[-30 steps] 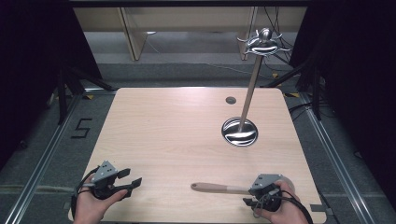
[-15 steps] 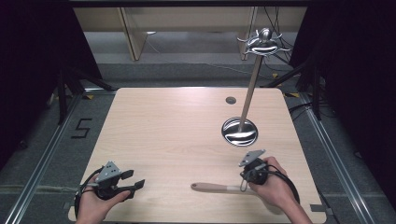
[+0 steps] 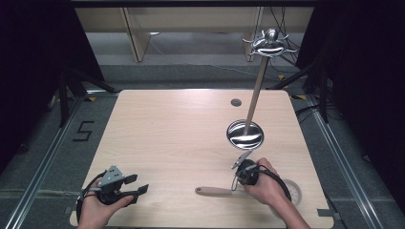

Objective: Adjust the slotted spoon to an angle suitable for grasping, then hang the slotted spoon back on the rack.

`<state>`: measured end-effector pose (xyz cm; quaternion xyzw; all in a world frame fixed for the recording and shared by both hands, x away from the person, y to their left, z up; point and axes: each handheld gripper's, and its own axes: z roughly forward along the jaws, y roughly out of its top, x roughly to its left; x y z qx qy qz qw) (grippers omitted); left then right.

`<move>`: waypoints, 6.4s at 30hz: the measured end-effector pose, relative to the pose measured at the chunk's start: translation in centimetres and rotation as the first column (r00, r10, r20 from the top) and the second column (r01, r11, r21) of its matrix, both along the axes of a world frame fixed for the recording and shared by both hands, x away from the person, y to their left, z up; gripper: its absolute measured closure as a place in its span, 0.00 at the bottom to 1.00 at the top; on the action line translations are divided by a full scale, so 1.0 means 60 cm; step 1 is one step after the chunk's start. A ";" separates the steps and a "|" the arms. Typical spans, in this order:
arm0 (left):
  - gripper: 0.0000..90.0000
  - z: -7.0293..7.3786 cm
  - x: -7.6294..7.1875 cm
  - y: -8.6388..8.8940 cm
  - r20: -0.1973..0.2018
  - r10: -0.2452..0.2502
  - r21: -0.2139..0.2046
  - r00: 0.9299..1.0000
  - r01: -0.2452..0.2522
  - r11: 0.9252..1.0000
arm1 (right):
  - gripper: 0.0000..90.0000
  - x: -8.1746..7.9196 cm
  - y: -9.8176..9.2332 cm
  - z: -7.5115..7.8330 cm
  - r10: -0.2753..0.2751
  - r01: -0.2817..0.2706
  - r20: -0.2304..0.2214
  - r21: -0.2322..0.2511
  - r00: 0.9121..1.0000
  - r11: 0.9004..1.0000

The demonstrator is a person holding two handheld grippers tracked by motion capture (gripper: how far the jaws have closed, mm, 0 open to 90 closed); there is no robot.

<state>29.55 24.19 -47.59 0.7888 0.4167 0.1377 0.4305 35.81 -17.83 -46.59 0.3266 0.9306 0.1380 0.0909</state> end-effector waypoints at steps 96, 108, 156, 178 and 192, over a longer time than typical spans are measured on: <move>0.43 0.001 0.005 -0.009 0.004 -0.037 0.004 0.999 0.037 0.999 | 0.67 -0.024 0.107 0.014 0.473 -0.482 -0.099 -0.090 0.875 0.872; 0.43 0.000 0.003 -0.010 0.007 -0.028 -0.013 1.000 0.029 1.000 | 0.68 -0.032 0.120 0.002 0.434 -0.455 -0.164 -0.120 0.886 0.883; 0.43 -0.001 0.003 -0.013 -0.003 -0.043 -0.009 0.999 0.043 0.999 | 0.79 -0.013 0.130 -0.016 0.550 -0.573 -0.166 -0.153 0.818 0.805; 0.43 -0.003 0.003 -0.014 0.001 -0.042 -0.018 0.999 0.042 0.999 | 0.80 -0.025 0.099 0.025 0.475 -0.478 -0.049 -0.110 0.878 0.872; 0.43 -0.004 0.003 -0.014 -0.014 -0.035 0.006 0.999 0.035 0.999 | 0.80 -0.027 0.055 0.069 0.395 -0.399 0.094 0.030 0.914 0.917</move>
